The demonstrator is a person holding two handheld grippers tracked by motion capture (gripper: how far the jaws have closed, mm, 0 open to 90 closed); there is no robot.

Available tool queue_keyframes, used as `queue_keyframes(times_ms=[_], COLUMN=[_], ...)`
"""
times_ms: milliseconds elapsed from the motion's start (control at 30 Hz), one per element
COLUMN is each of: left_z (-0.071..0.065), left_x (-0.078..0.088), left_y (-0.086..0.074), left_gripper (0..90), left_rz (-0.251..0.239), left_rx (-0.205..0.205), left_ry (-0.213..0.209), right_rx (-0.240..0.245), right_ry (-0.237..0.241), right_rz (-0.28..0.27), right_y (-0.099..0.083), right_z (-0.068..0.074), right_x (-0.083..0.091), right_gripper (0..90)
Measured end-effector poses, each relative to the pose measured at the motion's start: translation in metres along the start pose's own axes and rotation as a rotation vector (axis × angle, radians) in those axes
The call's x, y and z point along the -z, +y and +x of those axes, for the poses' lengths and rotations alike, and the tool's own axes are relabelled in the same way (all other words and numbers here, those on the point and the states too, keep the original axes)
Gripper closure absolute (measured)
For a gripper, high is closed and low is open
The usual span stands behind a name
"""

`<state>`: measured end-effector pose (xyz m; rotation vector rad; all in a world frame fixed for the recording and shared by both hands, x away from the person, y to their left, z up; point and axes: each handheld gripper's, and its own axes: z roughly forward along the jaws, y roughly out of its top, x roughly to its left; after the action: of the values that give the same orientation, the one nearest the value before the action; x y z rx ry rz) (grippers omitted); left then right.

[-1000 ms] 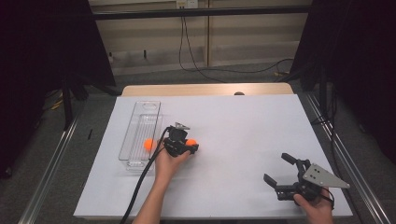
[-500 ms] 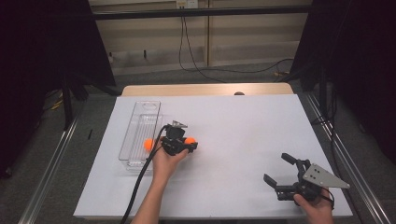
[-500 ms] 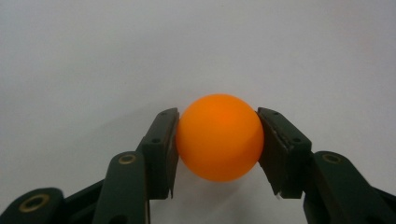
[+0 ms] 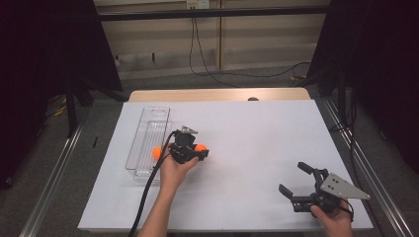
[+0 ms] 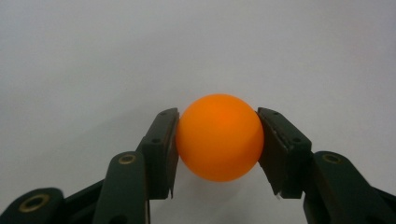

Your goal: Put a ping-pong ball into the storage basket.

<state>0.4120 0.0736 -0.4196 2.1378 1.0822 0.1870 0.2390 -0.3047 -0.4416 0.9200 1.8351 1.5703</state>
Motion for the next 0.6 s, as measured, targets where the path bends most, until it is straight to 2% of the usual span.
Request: queue_keyframes(times_ms=[233,600], left_z=[-0.003,-0.003], left_x=[0.005,0.012], left_y=[0.003,0.006], left_gripper=[50.8,50.8], left_rz=[-0.002,-0.007], left_rx=[-0.014,-0.011], left_ry=[-0.006,-0.011], right_rx=[0.0,0.001], right_ry=[0.001,0.002], right_rz=[0.0,0.001], right_y=[0.0,0.0], right_z=[0.0,0.0], right_x=[0.0,0.0], right_gripper=[2.7,2.7])
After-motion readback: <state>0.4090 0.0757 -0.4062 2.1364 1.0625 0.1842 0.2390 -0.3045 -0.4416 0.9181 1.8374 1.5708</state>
